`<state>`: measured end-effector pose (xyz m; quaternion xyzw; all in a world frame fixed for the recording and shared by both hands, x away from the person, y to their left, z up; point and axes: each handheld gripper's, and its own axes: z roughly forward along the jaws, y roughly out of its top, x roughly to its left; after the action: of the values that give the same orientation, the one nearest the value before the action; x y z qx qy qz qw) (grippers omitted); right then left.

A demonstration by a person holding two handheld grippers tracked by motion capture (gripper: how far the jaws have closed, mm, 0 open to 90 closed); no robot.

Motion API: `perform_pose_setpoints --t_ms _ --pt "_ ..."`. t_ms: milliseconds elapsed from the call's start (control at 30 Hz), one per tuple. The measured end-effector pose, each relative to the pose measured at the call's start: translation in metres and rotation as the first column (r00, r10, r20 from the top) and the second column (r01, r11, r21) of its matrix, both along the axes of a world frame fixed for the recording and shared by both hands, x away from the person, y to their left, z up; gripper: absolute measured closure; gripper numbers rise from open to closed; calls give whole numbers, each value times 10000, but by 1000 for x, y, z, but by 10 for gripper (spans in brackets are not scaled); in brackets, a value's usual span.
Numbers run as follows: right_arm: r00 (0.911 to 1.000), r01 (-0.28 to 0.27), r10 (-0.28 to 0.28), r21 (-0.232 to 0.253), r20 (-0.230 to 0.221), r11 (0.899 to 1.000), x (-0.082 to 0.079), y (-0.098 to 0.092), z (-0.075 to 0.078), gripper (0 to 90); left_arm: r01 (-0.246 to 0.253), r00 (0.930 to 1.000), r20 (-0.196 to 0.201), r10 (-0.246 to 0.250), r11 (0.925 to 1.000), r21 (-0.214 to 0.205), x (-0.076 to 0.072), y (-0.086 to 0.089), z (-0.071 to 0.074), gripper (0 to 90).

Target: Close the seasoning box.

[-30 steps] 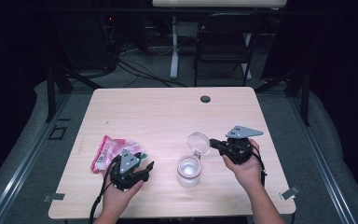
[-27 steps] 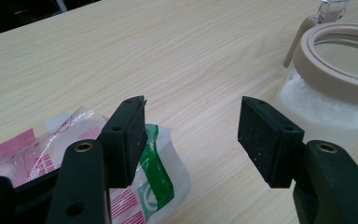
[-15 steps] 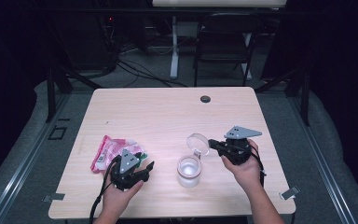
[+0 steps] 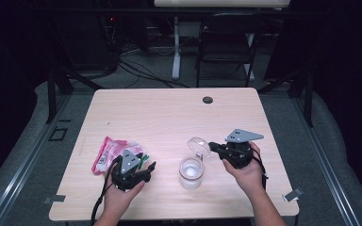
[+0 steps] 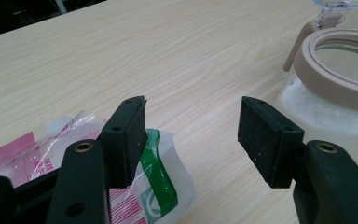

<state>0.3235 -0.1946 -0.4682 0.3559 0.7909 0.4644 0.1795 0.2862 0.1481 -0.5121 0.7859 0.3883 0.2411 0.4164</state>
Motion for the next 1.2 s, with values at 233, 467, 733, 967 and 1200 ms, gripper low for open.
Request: perform_pose_setpoints --t_ms 233,467,733,967,1200 --pt "9999 -161 162 -242 26 9996 -5 6 -1 900 22 10000 47 -22 10000 -56 2 -1 2 415" --pt "9986 -529 529 -537 -11 9972 -10 18 -4 900 16 10000 16 -16 9998 -173 3 0 3 414" --pt "9954 -961 957 -661 -97 9932 -13 28 -6 879 -75 9999 81 77 9996 -274 3 3 5 415" --pt "9920 -1260 1260 -460 -24 9910 -15 30 -3 798 -180 9998 103 184 9992 -361 4 7 7 414" --pt "9927 -1188 1193 -277 171 9925 -16 28 3 619 -324 9994 141 331 9984 -460 5 13 9 414"
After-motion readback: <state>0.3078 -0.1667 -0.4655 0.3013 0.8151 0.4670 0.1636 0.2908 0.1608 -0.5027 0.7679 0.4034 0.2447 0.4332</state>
